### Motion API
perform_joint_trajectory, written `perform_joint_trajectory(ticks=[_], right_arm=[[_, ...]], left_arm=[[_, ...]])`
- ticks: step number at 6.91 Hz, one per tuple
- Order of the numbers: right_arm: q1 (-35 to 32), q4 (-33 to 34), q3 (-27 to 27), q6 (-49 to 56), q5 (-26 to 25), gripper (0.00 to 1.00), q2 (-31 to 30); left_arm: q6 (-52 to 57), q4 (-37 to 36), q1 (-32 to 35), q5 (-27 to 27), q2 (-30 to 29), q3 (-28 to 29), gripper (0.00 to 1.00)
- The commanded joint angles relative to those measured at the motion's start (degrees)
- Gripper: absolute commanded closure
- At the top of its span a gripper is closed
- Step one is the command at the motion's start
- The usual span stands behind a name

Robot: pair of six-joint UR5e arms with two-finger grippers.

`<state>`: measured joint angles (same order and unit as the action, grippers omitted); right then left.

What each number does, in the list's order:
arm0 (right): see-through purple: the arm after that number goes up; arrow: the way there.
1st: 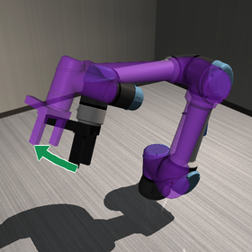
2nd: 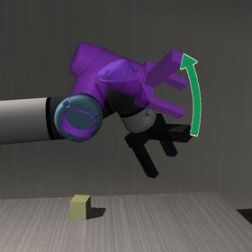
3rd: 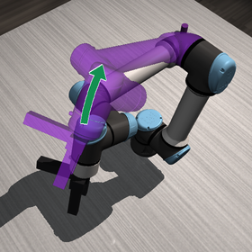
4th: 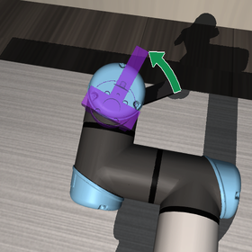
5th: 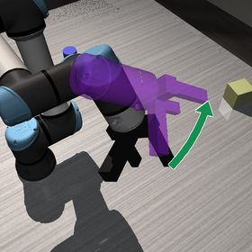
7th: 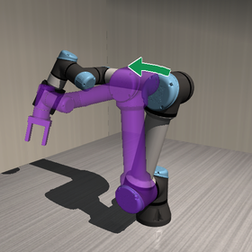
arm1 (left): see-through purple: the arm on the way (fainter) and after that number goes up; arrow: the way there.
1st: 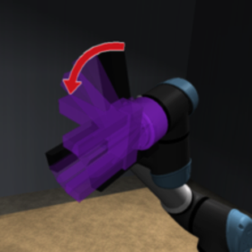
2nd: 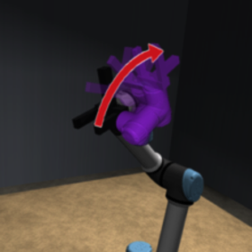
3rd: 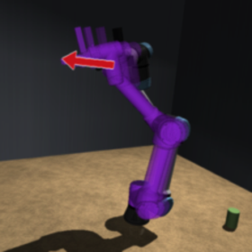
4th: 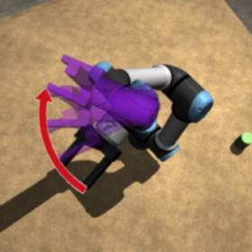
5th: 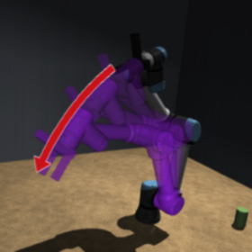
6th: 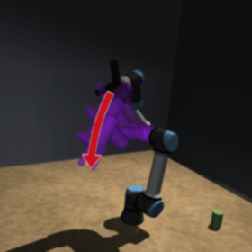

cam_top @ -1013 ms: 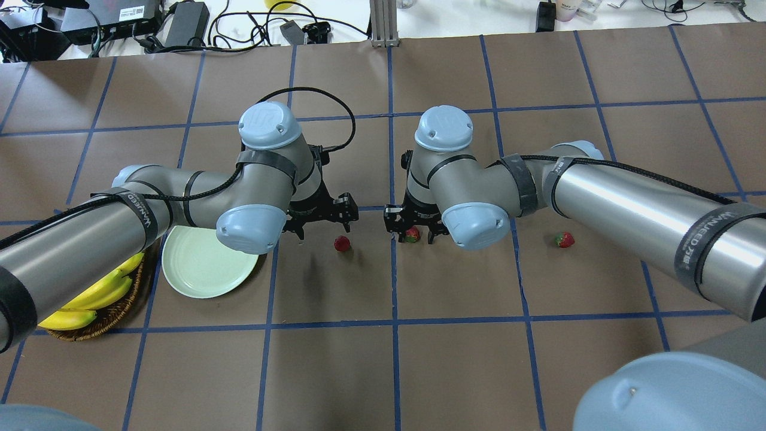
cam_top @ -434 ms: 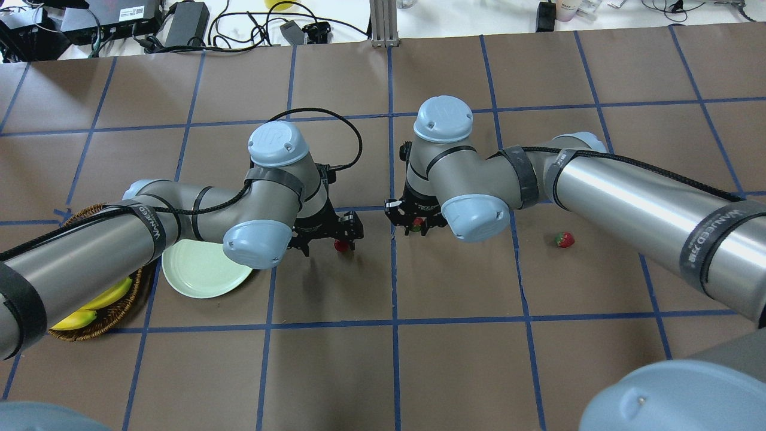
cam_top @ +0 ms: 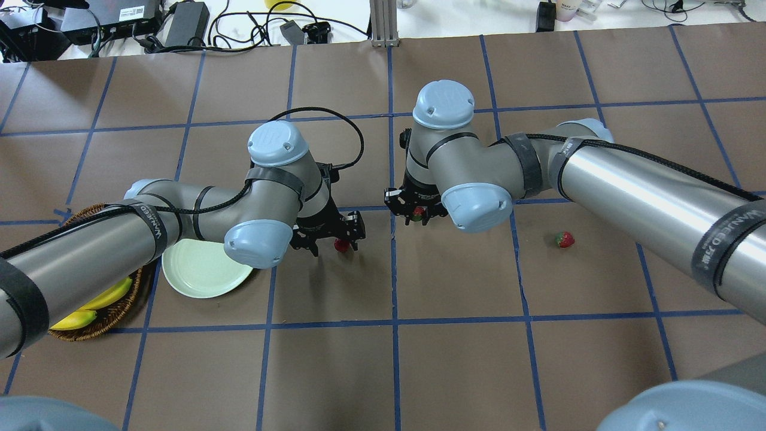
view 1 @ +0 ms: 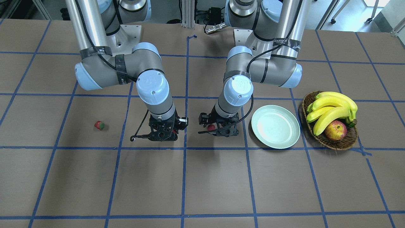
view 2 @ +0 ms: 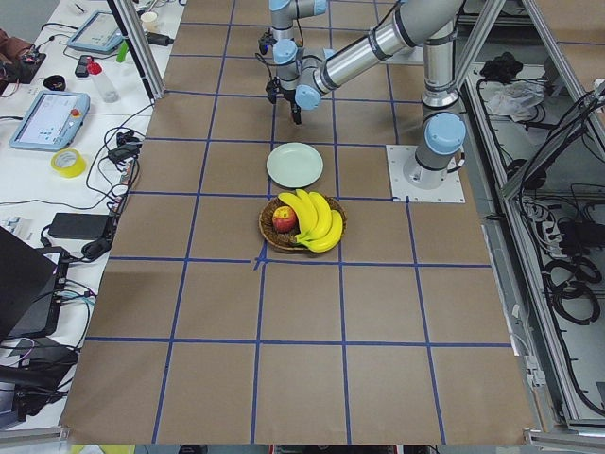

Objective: Collect all strawberries into plate
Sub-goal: 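Grasp the set-down strawberry with the left gripper while the right grasps another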

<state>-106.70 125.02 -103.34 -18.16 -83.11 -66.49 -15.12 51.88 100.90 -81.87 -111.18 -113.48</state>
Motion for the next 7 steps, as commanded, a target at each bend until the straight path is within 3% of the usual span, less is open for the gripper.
perform_joint_trajectory(ticks=[1,2,3,4,5,7], right_arm=[[0.0,-0.04,0.15,-0.56,0.06,0.87,-0.4],[0.0,-0.04,0.15,-0.56,0.32,0.87,-0.75],[0.0,-0.04,0.15,-0.65,0.32,0.87,-1.1],[0.0,-0.04,0.15,-0.74,0.76,0.88,-1.54],[0.0,-0.04,0.07,-0.91,0.85,0.88,-1.63],[-0.17,-0.04,0.07,-1.18,0.85,0.89,-1.72]], left_arm=[[0.0,-0.72,0.0,0.14,-1.05,1.15,0.21],[0.0,-1.33,0.0,0.14,-1.58,1.59,0.21],[0.09,-1.34,0.0,0.05,-2.1,1.6,0.28],[0.0,-1.34,0.0,0.05,-2.02,1.6,0.49],[0.0,-1.34,0.0,0.14,-2.02,1.6,0.62],[-0.18,-1.17,0.0,0.49,-1.76,1.42,0.77]])
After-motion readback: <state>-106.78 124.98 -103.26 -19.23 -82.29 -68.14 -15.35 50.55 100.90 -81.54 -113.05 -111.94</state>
